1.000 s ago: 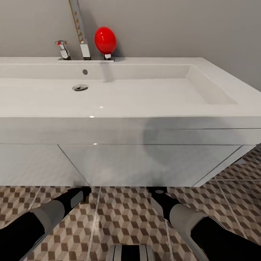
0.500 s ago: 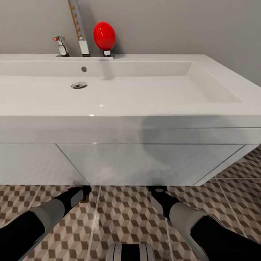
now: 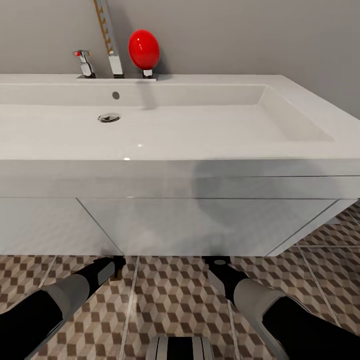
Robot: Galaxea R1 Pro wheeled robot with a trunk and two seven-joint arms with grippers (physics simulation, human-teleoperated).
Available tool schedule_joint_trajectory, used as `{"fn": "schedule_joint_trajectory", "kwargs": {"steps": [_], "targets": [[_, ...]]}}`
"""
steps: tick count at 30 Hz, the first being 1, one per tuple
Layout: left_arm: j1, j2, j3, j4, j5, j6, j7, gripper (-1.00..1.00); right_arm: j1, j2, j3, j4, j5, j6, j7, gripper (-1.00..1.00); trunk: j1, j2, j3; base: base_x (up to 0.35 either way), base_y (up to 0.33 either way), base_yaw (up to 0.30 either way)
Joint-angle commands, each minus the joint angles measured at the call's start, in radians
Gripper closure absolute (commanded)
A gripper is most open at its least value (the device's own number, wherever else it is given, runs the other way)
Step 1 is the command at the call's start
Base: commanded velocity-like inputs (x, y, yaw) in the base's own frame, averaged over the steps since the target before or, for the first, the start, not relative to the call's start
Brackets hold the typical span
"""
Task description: Take the four mousetraps from the cabinet in the bathroom and place them on the bathroom floor. Make sure all four end up on the same floor surface, and ensure that at least two of them are either under or directly next to the same bathroom sink.
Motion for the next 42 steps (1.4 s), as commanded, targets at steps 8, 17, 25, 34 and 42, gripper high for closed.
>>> {"fn": "schedule_joint_trajectory", "kwargs": {"steps": [8,17,25,34,42], "targets": [[-0.020,0.002,-0.002,-0.001,0.004,0.019,0.014,1.00,-0.026,0.000,0.007,0.011,-0.012,0.052,-0.001,1.00,0.000,0.000,0.000,0.000,0.000,0.000],[-0.025,0.002,-0.002,-0.002,0.004,0.089,0.015,1.00,-0.030,0.000,0.004,0.010,-0.014,0.175,-0.002,1.00,0.000,0.000,0.000,0.000,0.000,0.000],[-0.043,0.000,-0.002,-0.001,0.004,0.106,0.015,1.00,-0.038,0.000,0.002,0.012,-0.016,0.182,-0.002,1.00,0.000,0.000,0.000,0.000,0.000,0.000],[-0.044,0.000,-0.002,-0.003,0.004,0.103,0.015,1.00,-0.039,0.000,0.004,0.006,-0.007,0.109,-0.002,1.00,0.000,0.000,0.000,0.000,0.000,0.000],[-0.044,0.001,-0.002,-0.003,0.004,0.102,0.015,1.00,-0.039,0.000,0.008,0.006,-0.004,0.022,-0.002,1.00,0.000,0.000,0.000,0.000,0.000,0.000]]}}
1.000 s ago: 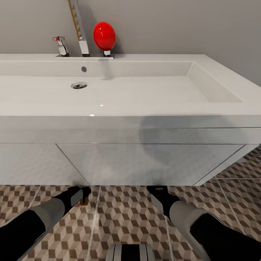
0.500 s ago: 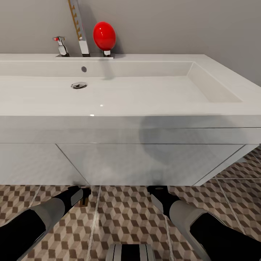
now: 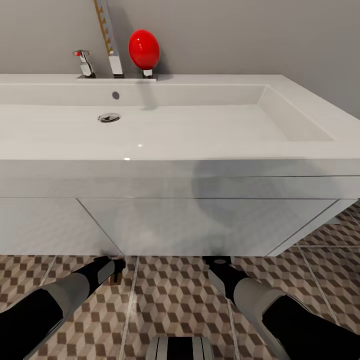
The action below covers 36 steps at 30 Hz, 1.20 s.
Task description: Take the four mousetraps from the cabinet in the bathroom and place them on the bathroom floor. Make sure all four end up on the same floor surface, and ensure that at least two of them are either under or directly next to the same bathroom sink.
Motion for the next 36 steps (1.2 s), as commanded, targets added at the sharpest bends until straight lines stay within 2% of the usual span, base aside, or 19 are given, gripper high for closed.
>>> {"fn": "schedule_joint_trajectory", "kwargs": {"steps": [1,16,26,36], "targets": [[-0.037,0.000,-0.011,-0.005,0.003,0.007,0.011,1.00,-0.034,0.001,0.012,-0.001,-0.009,-0.008,-0.001,1.00,0.000,0.000,0.000,0.000,0.000,0.000],[-0.038,0.001,-0.011,-0.007,0.003,0.005,0.011,1.00,-0.034,0.001,0.013,-0.008,-0.007,-0.019,-0.001,1.00,0.000,0.000,-0.005,0.000,0.000,0.007],[-0.055,-0.001,-0.012,-0.009,0.003,0.004,0.011,1.00,-0.033,0.001,0.013,-0.048,-0.007,-0.035,-0.001,1.00,0.000,0.000,-0.007,0.000,0.000,0.007],[-0.056,0.000,-0.013,-0.008,0.003,0.004,0.011,1.00,-0.032,0.001,0.014,-0.047,-0.008,-0.076,-0.001,1.00,0.000,0.000,-0.007,0.000,0.000,0.000]]}}
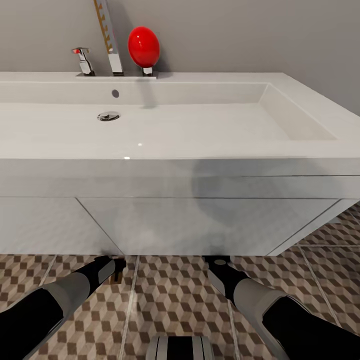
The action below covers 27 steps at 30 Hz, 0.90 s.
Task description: Take the four mousetraps from the cabinet in the bathroom and place them on the bathroom floor. Make sure all four end up on the same floor surface, and ensure that at least two of them are either under or directly next to the same bathroom sink.
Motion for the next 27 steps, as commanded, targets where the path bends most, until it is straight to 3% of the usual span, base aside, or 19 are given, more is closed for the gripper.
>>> {"fn": "schedule_joint_trajectory", "kwargs": {"steps": [1,27], "targets": [[-0.053,0.001,-0.005,-0.005,0.005,0.006,0.012,1.00,-0.038,0.001,0.013,-0.037,-0.006,-0.008,-0.002,1.00,0.000,0.000,0.000,0.000,0.000,0.000],[-0.053,0.001,-0.005,-0.005,0.005,0.002,0.012,1.00,-0.039,0.001,0.013,-0.038,-0.002,-0.006,-0.002,1.00,0.000,0.000,-0.007,0.000,0.000,0.000]]}}
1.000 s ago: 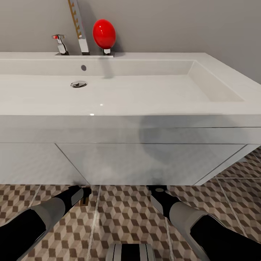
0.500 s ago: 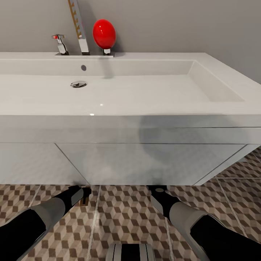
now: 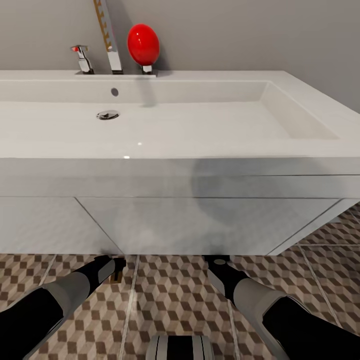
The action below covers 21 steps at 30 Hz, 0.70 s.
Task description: Take the four mousetraps from the cabinet in the bathroom and place them on the bathroom floor. Make sure all four end up on the same floor surface, and ensure that at least two of them are either under or directly next to the same bathroom sink.
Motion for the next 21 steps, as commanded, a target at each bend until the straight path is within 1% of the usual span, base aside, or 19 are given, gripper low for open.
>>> {"fn": "schedule_joint_trajectory", "kwargs": {"steps": [1,21], "targets": [[-0.051,0.001,-0.008,-0.005,0.004,0.008,0.012,1.00,-0.040,0.001,0.012,-0.028,-0.010,-0.002,-0.001,1.00,0.000,0.000,-0.001,0.000,0.000,0.000],[-0.051,0.002,-0.008,-0.007,0.004,0.004,0.012,1.00,-0.040,0.001,0.012,-0.030,-0.010,-0.003,-0.001,1.00,0.000,0.000,-0.004,0.000,0.000,0.000]]}}
